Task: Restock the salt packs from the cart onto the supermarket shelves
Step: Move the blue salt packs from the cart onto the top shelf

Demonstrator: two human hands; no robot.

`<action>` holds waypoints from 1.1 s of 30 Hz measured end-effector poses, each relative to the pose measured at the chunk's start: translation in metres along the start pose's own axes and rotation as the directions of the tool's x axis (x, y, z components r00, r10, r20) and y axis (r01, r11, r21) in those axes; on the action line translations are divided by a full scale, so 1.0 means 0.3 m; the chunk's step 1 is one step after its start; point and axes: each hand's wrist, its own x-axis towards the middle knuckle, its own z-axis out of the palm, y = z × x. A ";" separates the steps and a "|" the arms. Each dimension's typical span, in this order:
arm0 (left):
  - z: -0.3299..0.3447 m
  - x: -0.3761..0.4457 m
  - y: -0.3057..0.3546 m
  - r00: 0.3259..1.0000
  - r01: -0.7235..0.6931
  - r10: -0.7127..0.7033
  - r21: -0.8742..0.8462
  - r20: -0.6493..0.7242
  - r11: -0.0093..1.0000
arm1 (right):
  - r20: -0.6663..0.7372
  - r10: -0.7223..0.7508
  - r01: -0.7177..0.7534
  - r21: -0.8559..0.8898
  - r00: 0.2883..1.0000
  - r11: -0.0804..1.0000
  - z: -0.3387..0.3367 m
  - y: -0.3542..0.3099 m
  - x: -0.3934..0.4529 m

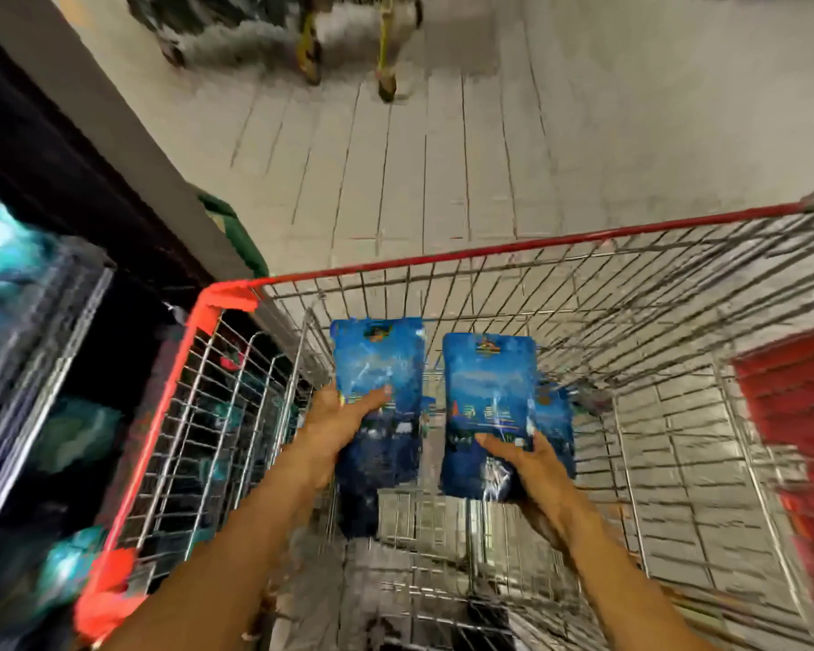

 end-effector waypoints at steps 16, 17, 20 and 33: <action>-0.447 -0.773 0.606 0.773 -0.566 0.499 -0.073 -0.391 0.821 | 0.273 -0.466 0.494 -0.042 0.842 0.869 0.509 -0.563 -0.513; -0.475 -0.823 0.635 0.750 -0.590 0.517 -0.063 -0.413 0.805 | 0.303 -0.497 0.530 -0.034 0.813 0.847 0.553 -0.593 -0.543; -0.566 -1.003 0.688 0.674 -0.653 0.541 -0.064 -0.504 0.755 | 0.426 -0.553 0.600 0.029 0.716 0.800 0.711 -0.672 -0.650; -0.898 -1.734 0.632 0.253 -0.756 0.488 0.143 -0.835 0.638 | 0.869 -0.428 0.535 0.247 0.246 0.808 1.319 -0.618 -1.189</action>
